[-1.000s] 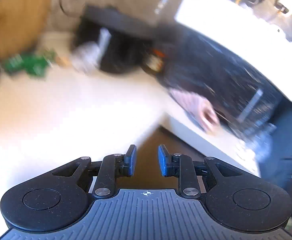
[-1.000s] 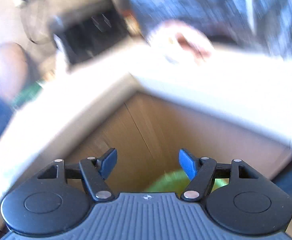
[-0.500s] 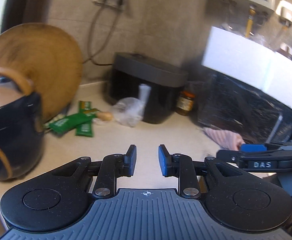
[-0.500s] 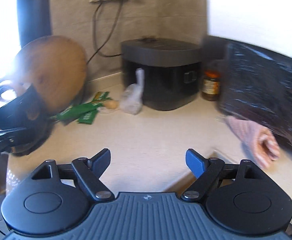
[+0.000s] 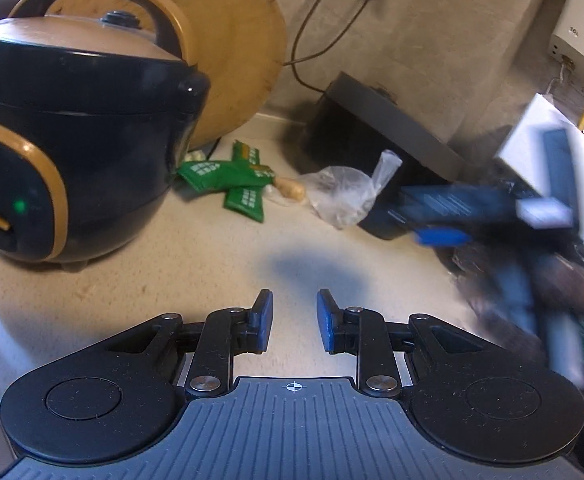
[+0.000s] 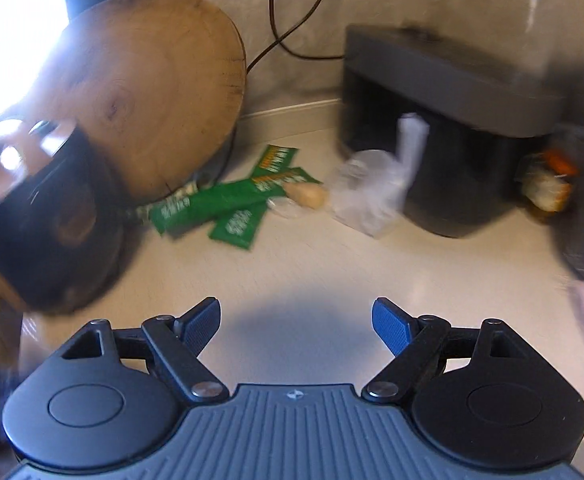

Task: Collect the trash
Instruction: 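Raise both open tools out of the bin toward the green sachets, then grasp a green seasoning sachet with the right tool and lift it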

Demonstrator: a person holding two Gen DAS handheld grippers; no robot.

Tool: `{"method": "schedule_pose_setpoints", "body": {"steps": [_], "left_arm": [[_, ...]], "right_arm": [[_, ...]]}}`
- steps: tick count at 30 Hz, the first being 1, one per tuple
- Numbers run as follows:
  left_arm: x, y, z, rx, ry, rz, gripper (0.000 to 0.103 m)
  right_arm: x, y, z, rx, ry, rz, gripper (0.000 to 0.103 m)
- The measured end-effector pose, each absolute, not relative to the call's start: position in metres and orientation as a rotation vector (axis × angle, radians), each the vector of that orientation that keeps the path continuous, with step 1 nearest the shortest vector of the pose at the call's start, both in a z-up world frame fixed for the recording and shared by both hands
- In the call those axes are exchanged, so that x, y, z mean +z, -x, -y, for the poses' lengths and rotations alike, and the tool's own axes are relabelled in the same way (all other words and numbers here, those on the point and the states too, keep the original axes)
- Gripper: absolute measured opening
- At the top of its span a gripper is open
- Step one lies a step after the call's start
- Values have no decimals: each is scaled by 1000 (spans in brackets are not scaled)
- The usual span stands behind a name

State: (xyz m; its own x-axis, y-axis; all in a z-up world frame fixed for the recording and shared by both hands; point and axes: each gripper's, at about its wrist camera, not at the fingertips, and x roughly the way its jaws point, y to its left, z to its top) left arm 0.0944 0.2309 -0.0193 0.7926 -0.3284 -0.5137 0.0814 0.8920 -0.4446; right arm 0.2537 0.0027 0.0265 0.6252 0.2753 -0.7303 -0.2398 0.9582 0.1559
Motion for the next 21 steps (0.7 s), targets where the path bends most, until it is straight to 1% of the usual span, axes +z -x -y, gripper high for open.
{"method": "schedule_pose_setpoints", "body": {"steps": [4, 9, 12, 15, 19, 20, 21], "left_arm": [[-19, -102, -224, -223, 400, -637, 27], [-24, -108, -223, -135, 388, -680, 27], [-25, -107, -228, -86, 398, -686, 27], [-25, -103, -233, -45, 410, -688, 27], [-26, -98, -242, -12, 430, -678, 27], [-26, -98, -244, -7, 437, -676, 27], [-27, -98, -246, -3, 444, -675, 27]], "right_arm": [[-4, -329, -30, 297, -183, -876, 84], [-35, -406, -74, 251, -188, -881, 84], [-52, -437, -93, 225, -183, -917, 84], [-66, -448, -109, 222, -115, -975, 84], [-71, -431, -111, 246, -53, -966, 83], [-71, -425, -109, 266, -38, -962, 82], [-71, -419, -108, 288, -21, -954, 75]]}}
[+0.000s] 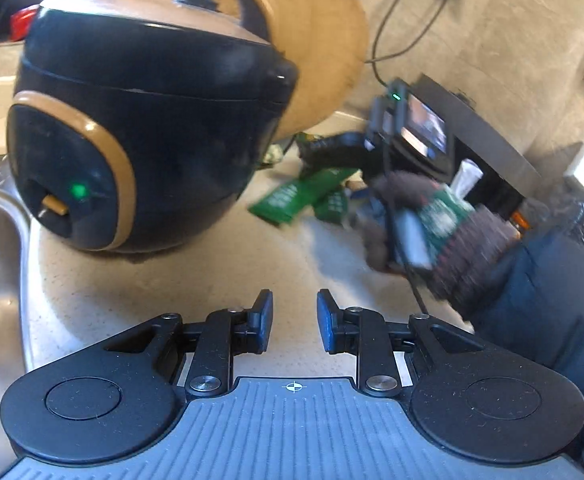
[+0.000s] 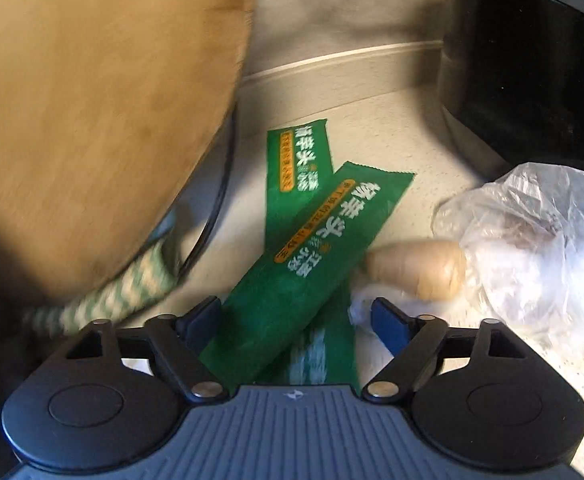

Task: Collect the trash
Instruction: 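Grasp a green seasoning sachet with the right tool and lift it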

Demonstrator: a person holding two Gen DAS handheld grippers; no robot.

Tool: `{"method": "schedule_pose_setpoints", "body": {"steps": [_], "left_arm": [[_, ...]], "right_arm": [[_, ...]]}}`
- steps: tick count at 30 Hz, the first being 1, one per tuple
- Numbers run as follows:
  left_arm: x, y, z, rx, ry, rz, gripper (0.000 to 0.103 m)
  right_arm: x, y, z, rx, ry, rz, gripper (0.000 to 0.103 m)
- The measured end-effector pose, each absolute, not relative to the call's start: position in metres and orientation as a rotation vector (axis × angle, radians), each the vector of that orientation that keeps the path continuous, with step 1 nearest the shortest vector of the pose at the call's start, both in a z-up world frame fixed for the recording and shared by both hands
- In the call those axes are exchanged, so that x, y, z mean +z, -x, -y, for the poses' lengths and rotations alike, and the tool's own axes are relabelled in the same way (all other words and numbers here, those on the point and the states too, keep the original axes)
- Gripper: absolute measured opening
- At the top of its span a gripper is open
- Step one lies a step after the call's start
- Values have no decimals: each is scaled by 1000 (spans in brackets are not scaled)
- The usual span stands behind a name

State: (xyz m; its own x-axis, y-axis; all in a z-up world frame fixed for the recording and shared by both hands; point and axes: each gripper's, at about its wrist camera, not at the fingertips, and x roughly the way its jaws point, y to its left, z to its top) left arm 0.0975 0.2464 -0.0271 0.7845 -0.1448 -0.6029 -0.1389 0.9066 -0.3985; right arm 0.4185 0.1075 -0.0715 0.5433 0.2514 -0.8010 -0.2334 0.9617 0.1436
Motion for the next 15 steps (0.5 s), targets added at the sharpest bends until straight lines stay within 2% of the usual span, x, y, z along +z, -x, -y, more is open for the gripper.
{"method": "schedule_pose_setpoints", "body": {"steps": [2, 3, 4, 8, 9, 15], "left_arm": [[-29, -98, -249, -6, 460, -666, 27], [-30, -98, -250, -11, 469, -661, 27], [-30, -99, -251, -19, 478, -658, 27], [-32, -106, -245, -64, 490, -655, 27], [-33, -110, -242, -75, 490, -656, 27], [-34, -128, -225, -145, 481, -690, 27]], "right_arm": [[-68, -403, -103, 325, 31, -921, 61], [-65, -396, -100, 336, 56, -907, 46], [-63, -390, -96, 341, 70, -906, 39], [-57, -365, -65, 395, -22, -978, 27], [-56, -357, -57, 410, -45, -998, 20], [-47, -288, -13, 521, -161, -1036, 15]]}}
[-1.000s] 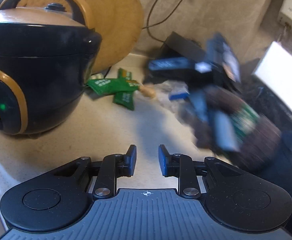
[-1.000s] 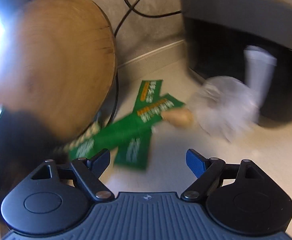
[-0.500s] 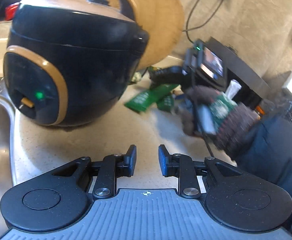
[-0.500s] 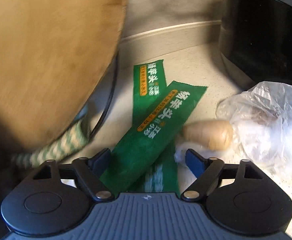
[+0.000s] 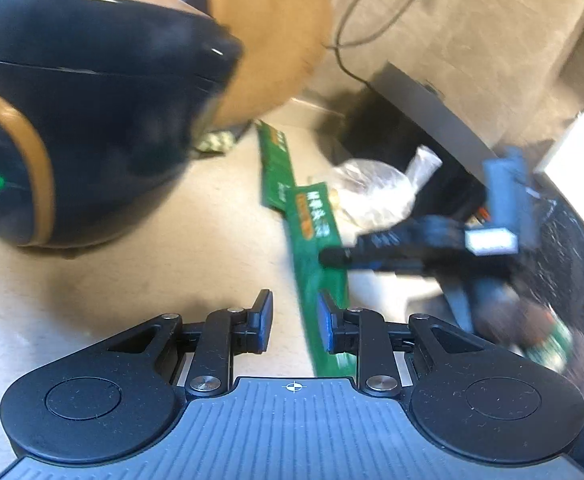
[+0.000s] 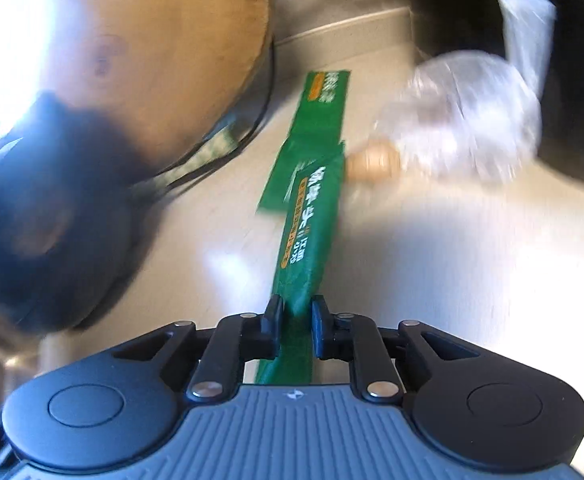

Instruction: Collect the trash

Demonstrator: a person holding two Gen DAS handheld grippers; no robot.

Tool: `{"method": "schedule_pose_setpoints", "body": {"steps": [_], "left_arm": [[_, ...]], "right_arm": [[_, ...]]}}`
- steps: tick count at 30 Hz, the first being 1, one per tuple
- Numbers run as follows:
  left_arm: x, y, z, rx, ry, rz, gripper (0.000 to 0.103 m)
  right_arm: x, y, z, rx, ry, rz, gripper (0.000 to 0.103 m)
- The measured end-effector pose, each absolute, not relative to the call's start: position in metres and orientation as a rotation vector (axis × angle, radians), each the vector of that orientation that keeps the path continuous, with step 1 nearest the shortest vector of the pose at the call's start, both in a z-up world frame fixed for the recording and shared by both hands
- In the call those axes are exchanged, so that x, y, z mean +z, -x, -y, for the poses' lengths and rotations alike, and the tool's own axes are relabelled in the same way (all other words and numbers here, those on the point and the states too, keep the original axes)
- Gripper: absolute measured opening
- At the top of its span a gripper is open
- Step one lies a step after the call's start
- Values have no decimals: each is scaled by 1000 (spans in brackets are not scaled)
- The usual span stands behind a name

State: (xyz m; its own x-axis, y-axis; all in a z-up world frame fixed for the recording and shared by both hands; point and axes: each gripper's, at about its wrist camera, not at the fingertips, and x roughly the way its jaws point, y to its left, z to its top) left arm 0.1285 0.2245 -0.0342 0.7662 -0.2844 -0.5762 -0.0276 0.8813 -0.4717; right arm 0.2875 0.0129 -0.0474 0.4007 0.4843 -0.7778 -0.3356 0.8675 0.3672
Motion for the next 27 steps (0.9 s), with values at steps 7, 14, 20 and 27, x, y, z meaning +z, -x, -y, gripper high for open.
{"method": "schedule_pose_setpoints", "body": {"steps": [7, 14, 20, 27], "left_arm": [[-44, -153, -192, -184, 438, -783, 27], [-56, -163, -161, -98, 304, -853, 27], [-60, -155, -179, -98, 383, -873, 27], [-54, -138, -187, -197, 422, -847, 27]], "right_arm": [[-31, -217, 30, 546, -165, -932, 25], [-25, -190, 70, 301, -52, -815, 53], [-50, -164, 67, 351, -57, -898, 55], [-70, -144, 32, 397, -7, -960, 55]]}}
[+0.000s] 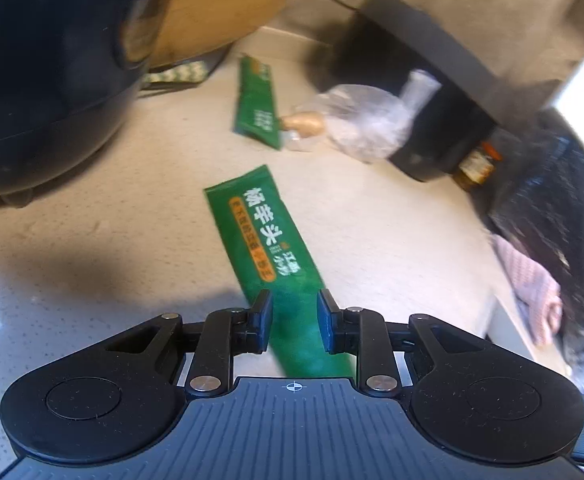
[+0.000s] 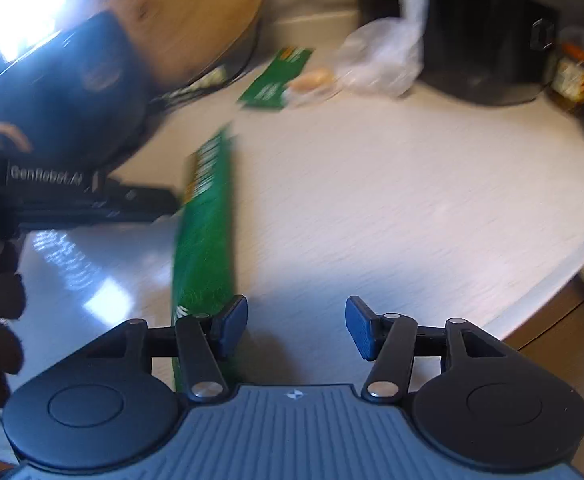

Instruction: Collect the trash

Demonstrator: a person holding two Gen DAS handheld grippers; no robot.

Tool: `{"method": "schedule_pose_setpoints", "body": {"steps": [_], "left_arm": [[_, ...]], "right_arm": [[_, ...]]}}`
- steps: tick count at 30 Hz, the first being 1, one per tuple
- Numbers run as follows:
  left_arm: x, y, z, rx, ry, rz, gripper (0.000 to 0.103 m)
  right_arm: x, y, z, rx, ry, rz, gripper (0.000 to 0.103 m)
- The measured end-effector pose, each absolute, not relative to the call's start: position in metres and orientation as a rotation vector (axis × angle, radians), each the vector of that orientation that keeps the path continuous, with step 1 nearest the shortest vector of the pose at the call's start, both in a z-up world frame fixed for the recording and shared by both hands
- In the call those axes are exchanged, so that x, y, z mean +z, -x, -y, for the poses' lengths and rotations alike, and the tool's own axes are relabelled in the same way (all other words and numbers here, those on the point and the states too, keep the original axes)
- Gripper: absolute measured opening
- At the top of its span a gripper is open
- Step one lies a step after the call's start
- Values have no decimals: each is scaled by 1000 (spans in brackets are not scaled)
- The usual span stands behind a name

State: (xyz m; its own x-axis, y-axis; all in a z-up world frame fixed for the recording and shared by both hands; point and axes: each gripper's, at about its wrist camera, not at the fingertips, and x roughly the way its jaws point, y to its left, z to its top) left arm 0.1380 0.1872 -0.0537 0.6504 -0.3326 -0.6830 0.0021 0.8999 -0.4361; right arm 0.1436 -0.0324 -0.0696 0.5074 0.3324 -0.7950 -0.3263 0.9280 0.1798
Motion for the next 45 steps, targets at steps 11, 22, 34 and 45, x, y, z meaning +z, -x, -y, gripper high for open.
{"method": "schedule_pose_setpoints", "body": {"steps": [11, 22, 34, 45], "left_arm": [[-53, -120, -169, -260, 230, -819, 27], [-67, -117, -149, -267, 77, -837, 27], [-68, -117, -154, -194, 54, -828, 32], [-71, -121, -161, -202, 137, -840, 32]], "right_arm": [[-52, -131, 8, 394, 81, -887, 70], [-59, -161, 52, 132, 40, -921, 75], [-63, -162, 39, 166, 82, -928, 82], [-63, -157, 40, 165, 93, -908, 86]]}}
